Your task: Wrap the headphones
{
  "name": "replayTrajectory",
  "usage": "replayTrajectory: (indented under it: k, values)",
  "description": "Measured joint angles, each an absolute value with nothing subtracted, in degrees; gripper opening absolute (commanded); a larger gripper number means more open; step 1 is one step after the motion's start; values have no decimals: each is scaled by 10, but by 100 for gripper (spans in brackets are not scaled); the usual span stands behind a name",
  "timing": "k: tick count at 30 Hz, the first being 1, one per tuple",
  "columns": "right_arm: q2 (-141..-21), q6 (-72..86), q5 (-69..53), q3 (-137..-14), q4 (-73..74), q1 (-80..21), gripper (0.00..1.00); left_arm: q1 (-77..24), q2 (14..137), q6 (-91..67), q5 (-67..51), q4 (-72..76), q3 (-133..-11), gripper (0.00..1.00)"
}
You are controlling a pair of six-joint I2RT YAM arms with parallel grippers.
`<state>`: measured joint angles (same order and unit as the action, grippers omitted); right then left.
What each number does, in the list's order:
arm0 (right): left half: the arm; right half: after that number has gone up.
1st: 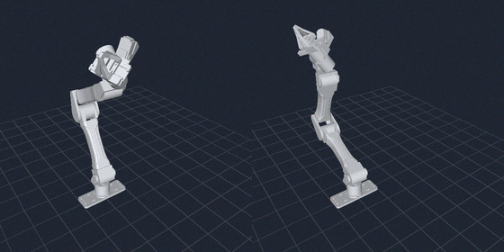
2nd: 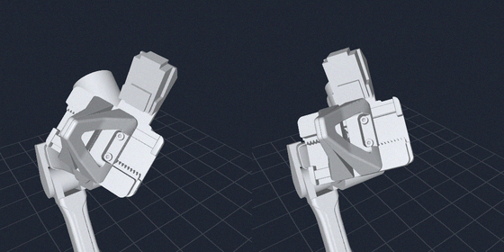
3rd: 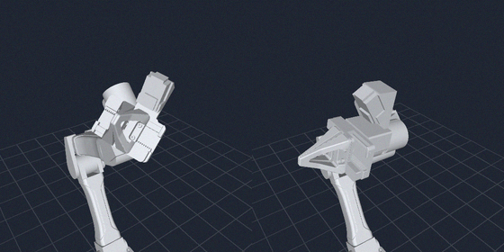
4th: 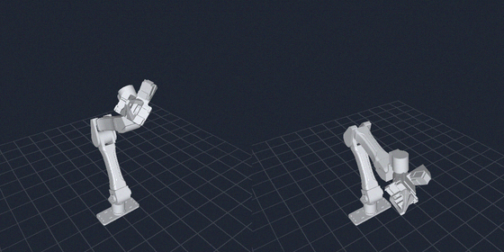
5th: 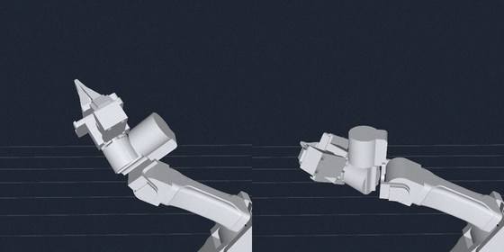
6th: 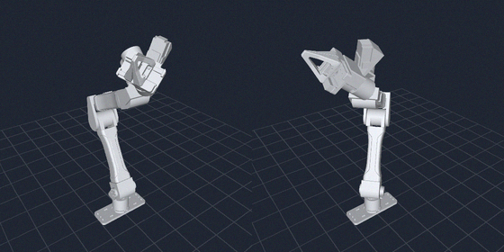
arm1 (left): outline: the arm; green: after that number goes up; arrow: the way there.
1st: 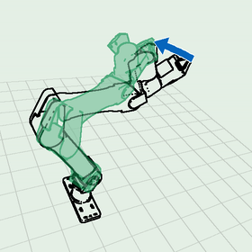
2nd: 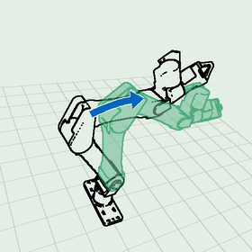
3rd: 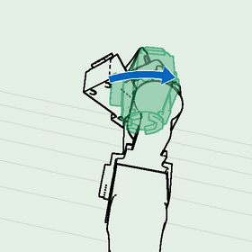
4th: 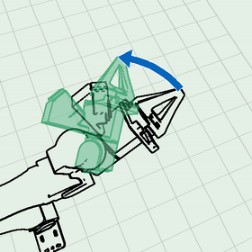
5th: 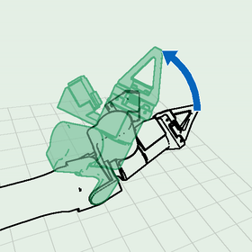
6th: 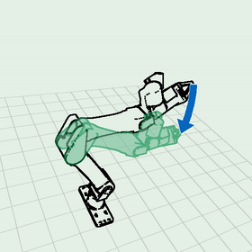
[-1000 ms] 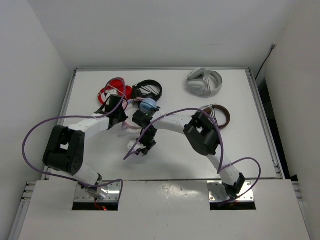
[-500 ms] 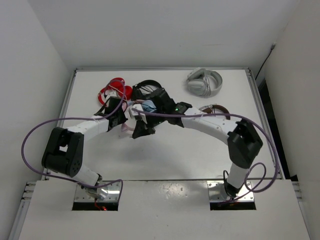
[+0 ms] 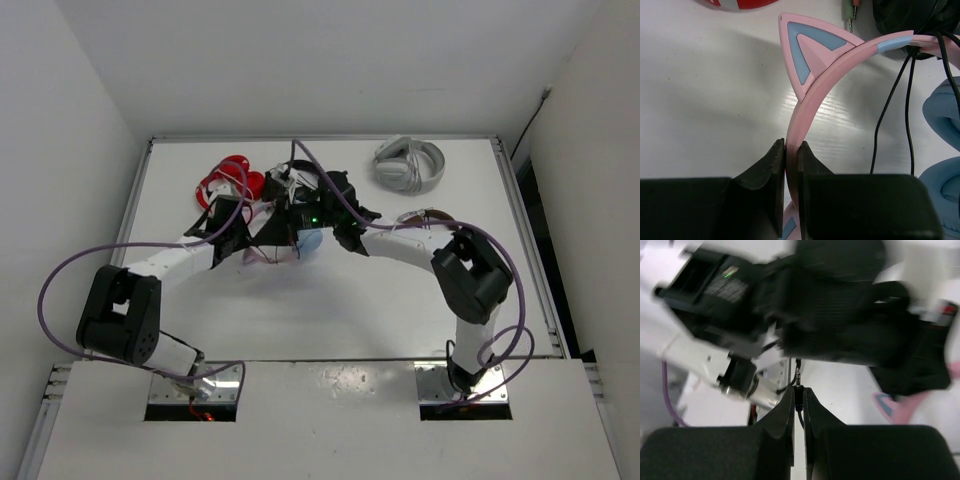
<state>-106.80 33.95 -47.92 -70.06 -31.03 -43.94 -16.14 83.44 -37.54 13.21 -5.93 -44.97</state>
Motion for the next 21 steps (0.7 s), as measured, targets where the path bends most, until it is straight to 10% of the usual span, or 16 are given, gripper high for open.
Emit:
replayTrajectory:
  k: [21]
  values:
    - [-1171,591,-372,-743,-350,-387,0,-192,719,-315,122,-82,-381,0]
